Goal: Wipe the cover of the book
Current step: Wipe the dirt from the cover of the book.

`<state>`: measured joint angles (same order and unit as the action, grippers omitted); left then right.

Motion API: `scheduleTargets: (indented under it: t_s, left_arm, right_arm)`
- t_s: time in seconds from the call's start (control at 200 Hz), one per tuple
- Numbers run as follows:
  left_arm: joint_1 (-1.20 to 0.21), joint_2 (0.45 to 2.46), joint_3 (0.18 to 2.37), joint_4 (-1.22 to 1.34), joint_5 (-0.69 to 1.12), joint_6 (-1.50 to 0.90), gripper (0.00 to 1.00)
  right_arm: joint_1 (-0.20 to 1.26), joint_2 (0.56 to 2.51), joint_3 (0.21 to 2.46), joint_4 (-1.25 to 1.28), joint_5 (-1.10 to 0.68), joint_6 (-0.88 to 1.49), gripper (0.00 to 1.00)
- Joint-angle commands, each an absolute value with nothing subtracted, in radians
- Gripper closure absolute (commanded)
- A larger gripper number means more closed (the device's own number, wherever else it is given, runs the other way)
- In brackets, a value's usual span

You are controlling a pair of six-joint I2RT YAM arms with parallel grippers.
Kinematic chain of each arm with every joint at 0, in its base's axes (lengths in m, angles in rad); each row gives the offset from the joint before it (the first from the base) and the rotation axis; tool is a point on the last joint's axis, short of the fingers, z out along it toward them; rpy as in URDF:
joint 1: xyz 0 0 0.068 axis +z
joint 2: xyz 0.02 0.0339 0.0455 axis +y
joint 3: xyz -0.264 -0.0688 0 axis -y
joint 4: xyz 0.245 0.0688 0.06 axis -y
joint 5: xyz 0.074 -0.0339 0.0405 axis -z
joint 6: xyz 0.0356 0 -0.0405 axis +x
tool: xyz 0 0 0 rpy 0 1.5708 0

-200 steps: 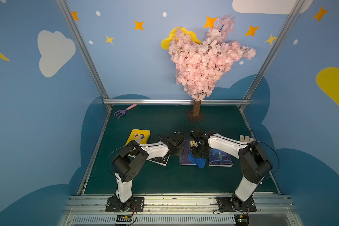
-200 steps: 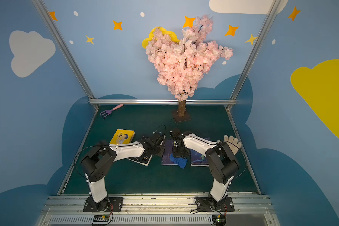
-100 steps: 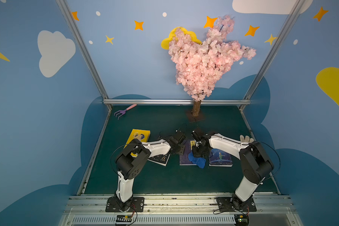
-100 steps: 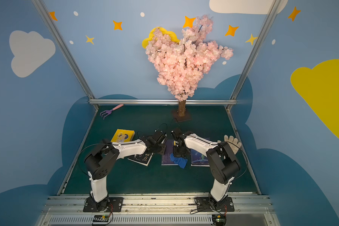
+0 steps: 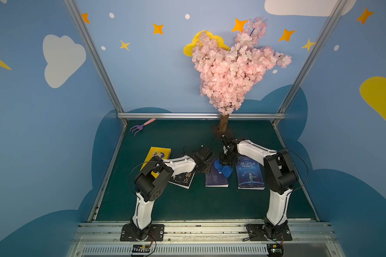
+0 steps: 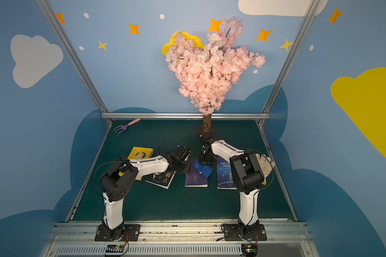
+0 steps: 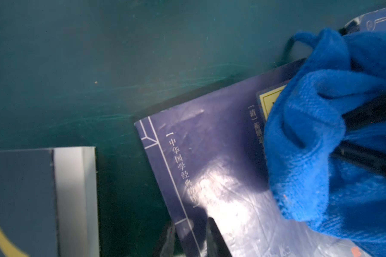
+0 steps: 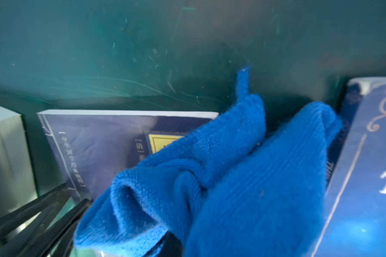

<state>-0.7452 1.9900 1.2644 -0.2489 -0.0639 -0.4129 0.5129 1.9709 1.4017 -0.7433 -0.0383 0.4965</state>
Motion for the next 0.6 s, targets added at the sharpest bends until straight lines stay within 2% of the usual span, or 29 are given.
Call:
scheduleTargets:
  t_s: [0.0,0.22,0.4,0.596]
  left_arm:
    - [-0.762,2.064,1.252,-0.347,-0.049,-0.395,0.73]
    - [-0.752,2.045,1.247,-0.363,-0.081,-0.4,0.72]
    - [-0.731,2.048,1.246,-0.375,-0.077,-0.44,0.72]
    - [-0.724,2.051,1.235,-0.351,-0.021,-0.476,0.77]
  right_arm:
    - [0.584,1.956,1.304,-0.76,0.023,0.525,1.0]
    - [0.671,1.822,1.063,-0.67,0.032,0.62,1.0]
    - [0.613,1.83,1.124,-0.696,0.069,0.601,1.0]
    - [0.52,1.93,1.292,-0.682,0.003,0.602,1.0]
